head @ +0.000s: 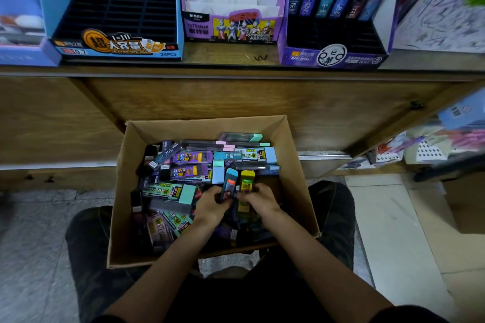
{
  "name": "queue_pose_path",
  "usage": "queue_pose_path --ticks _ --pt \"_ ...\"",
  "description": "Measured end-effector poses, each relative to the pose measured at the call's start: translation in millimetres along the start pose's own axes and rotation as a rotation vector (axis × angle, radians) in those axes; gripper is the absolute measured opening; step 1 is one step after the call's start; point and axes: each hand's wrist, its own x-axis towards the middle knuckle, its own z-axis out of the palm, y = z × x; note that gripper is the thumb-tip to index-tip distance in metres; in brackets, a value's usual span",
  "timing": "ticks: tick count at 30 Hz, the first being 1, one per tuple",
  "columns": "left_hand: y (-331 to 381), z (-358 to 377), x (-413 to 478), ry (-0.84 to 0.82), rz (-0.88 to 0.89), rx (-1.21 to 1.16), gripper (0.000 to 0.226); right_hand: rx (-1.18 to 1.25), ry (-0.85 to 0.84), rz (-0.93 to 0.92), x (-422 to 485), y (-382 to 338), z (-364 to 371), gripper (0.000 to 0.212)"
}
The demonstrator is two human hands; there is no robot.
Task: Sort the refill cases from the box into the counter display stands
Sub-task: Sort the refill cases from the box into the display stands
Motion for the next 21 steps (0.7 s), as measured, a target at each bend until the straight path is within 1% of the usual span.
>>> queue_pose_path --ticks 2,5,6,7,10,12,14,17,19,21 --pt "-0.5 0.7 -0.7 0.0 0.004 -0.037 0.019 -0.011 -0.003 -0.001 -0.7 0.8 1.1 0.027" --pt "-0.8 -0.1 -2.8 0.002 -0.011 -0.136 0.002 0.027 -0.007 0.008 -1.1 1.4 -0.6 0.028" --pt "-0.3 -0.4 -2.5 -0.005 -0.028 -0.166 0.004 0.04 -0.009 0.017 -0.6 1.9 -1.1 0.027" --pt "0.9 -0.1 -1.6 -0.013 -0.044 -0.172 0.012 0.047 -0.004 0.024 -0.2 2.6 -1.4 0.026" --pt "8.0 4.8 1.7 -0.023 -0.091 -0.057 0.03 0.021 0.084 0.003 -0.6 3.5 -2.1 0.027" --pt "14.1 12.8 2.1 0.003 -0.131 0.032 0.045 -0.035 0.155 -0.087 -0.8 3.3 -7.6 0.03" --pt "20.0 23.8 -0.4 0.036 -0.183 0.146 0.057 -0.022 0.178 -0.171 -2.7 0.4 -18.9 0.029" --pt "27.6 37.4 -5.1 0.1 -0.212 0.347 0.057 0.026 0.176 -0.219 -5.1 -6.6 -39.1 0.026" --pt "27.1 41.4 -3.7 0.118 -0.185 0.376 0.058 0.044 0.168 -0.234 -7.0 -11.0 -48.5 0.031" --pt "24.8 39.8 -1.5 0.113 -0.154 0.34 0.061 0.068 0.148 -0.255 -9.0 -13.0 -54.0 0.034"
